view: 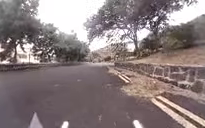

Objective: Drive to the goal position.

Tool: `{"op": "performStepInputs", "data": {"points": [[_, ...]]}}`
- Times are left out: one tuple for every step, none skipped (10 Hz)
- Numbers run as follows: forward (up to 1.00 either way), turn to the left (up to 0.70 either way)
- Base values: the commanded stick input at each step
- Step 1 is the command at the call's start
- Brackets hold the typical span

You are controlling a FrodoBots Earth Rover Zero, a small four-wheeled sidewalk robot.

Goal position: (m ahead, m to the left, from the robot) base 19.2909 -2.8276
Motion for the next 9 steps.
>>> {"op": "performStepInputs", "data": {"points": [[0.5, 0.0], [0.5, 0.0], [0.5, 0.0], [0.5, 0.0], [0.5, 0.0], [0.5, 0.0], [0.5, 0.0], [0.5, 0.0], [0.5, 0.0]]}}
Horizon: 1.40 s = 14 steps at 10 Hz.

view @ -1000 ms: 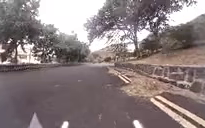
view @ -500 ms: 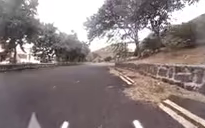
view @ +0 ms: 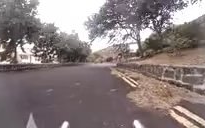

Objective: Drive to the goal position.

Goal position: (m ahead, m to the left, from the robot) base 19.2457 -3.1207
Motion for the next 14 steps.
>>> {"op": "performStepInputs", "data": {"points": [[0.5, -0.5], [0.5, -0.5], [0.5, 0.0], [0.5, 0.0], [0.5, 0.0], [0.5, 0.0], [0.5, 0.0], [0.5, 0.0], [0.5, 0.0], [0.5, 0.0], [0.5, 0.0], [0.5, 0.0], [0.5, 0.0], [0.5, 0.0]]}}
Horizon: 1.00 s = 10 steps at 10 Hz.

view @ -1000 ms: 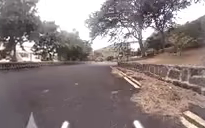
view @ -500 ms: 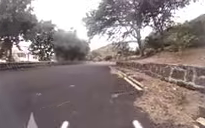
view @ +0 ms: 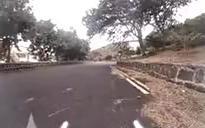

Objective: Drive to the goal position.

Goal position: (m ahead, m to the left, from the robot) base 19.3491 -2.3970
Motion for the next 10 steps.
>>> {"op": "performStepInputs", "data": {"points": [[0.5, 0.0], [0.5, 0.0], [0.5, 0.0], [0.5, 0.0], [0.5, 0.0], [0.5, 0.0], [0.5, 0.0], [0.5, 0.0], [0.5, 0.0], [0.5, 0.0]]}}
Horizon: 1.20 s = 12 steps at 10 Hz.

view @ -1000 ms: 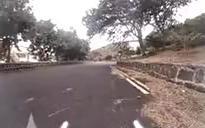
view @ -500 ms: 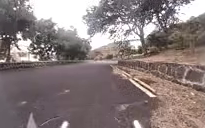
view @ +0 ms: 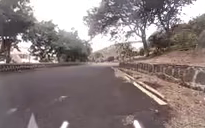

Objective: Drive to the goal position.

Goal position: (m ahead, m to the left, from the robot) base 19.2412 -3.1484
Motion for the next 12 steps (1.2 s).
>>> {"op": "performStepInputs", "data": {"points": [[0.5, 0.0], [0.5, 0.0], [0.5, 0.0], [0.5, -0.32], [0.5, -0.5], [0.5, -0.5], [0.5, -0.16], [0.5, 0.0], [0.5, 0.0], [0.5, 0.0], [0.5, 0.0], [0.5, 0.0]]}}
